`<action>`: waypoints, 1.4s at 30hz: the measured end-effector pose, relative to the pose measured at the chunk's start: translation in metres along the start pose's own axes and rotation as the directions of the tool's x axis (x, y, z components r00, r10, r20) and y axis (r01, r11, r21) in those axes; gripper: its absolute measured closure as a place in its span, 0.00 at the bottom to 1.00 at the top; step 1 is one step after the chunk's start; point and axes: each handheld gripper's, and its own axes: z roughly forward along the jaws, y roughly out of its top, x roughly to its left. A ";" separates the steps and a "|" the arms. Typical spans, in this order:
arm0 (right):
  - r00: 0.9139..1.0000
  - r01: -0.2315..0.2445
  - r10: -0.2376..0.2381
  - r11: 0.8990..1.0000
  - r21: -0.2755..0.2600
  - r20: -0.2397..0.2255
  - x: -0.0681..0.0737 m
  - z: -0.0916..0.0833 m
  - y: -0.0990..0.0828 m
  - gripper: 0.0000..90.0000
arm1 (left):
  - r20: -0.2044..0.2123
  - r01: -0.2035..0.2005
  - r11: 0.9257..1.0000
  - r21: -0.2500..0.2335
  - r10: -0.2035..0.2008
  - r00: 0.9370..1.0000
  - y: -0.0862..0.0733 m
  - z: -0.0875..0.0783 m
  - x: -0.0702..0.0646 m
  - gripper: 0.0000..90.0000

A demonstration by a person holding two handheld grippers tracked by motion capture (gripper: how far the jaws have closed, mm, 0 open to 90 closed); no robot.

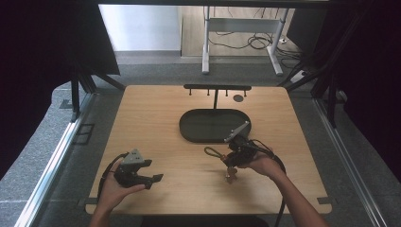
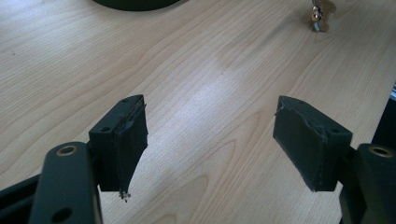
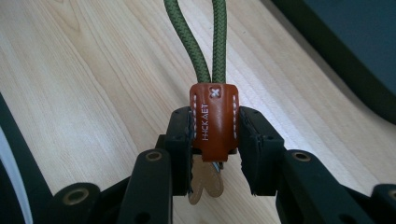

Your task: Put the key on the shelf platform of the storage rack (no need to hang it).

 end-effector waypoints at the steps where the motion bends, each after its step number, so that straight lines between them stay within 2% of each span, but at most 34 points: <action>1: 1.000 0.002 -0.002 1.000 -0.003 0.003 -0.001 -0.002 0.000 0.74 | -0.001 0.001 1.000 0.001 -0.001 1.000 0.000 0.000 0.000 0.29; 8: 1.000 -0.002 0.002 1.000 -0.018 0.014 -0.004 -0.013 0.001 0.74 | 0.003 0.001 1.000 0.004 -0.001 1.000 0.000 0.002 0.000 0.29; 25: 0.999 0.022 -0.021 0.999 -0.032 0.034 -0.012 -0.031 0.006 0.74 | 0.007 -0.006 1.000 0.009 0.005 1.000 0.000 0.003 -0.001 0.29; 42: 0.998 -0.004 0.007 0.999 -0.044 0.056 -0.028 -0.044 0.010 0.74 | 0.006 -0.008 1.000 0.010 0.008 1.000 0.000 0.003 -0.001 0.29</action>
